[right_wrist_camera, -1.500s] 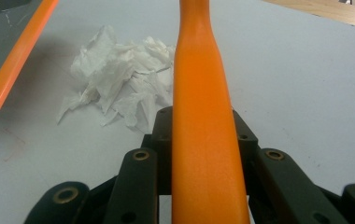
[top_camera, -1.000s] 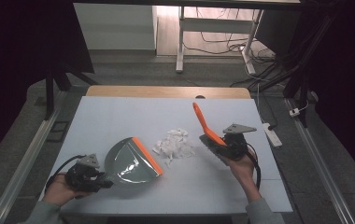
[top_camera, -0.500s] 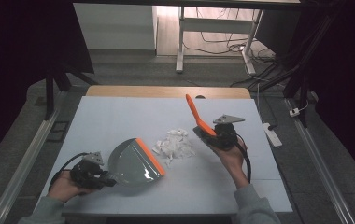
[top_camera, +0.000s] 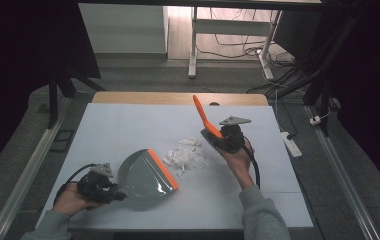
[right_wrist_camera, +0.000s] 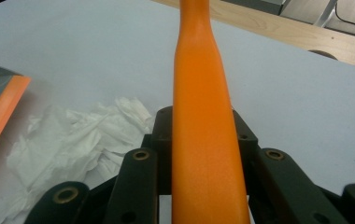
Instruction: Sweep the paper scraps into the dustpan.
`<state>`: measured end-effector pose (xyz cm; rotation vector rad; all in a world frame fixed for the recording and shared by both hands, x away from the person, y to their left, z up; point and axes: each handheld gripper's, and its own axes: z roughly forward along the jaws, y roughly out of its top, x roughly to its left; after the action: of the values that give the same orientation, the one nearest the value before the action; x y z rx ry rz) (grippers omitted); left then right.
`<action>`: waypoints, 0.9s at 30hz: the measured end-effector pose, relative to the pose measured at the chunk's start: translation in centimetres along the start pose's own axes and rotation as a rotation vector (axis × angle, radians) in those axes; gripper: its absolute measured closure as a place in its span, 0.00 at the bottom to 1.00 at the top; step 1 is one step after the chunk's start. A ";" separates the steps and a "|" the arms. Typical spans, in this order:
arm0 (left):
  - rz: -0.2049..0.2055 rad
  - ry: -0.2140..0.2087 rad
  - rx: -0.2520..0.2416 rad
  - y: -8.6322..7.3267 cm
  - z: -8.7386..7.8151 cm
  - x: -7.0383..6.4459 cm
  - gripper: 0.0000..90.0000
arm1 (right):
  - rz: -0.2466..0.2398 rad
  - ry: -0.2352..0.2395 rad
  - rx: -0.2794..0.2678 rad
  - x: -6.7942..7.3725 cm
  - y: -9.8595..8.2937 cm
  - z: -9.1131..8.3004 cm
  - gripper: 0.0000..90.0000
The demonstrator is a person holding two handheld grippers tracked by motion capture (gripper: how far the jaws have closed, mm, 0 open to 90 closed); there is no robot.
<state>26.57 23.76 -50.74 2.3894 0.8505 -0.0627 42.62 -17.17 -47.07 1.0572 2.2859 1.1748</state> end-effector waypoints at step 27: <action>-0.008 -0.018 0.013 0.2 0.6 0.1 0.68 | -0.003 -0.016 0.056 -0.1 0.4 4.0 0.79</action>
<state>26.85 23.39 -51.18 2.3942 0.8542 -0.0931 45.26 -14.89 -49.11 1.0796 2.3200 1.1030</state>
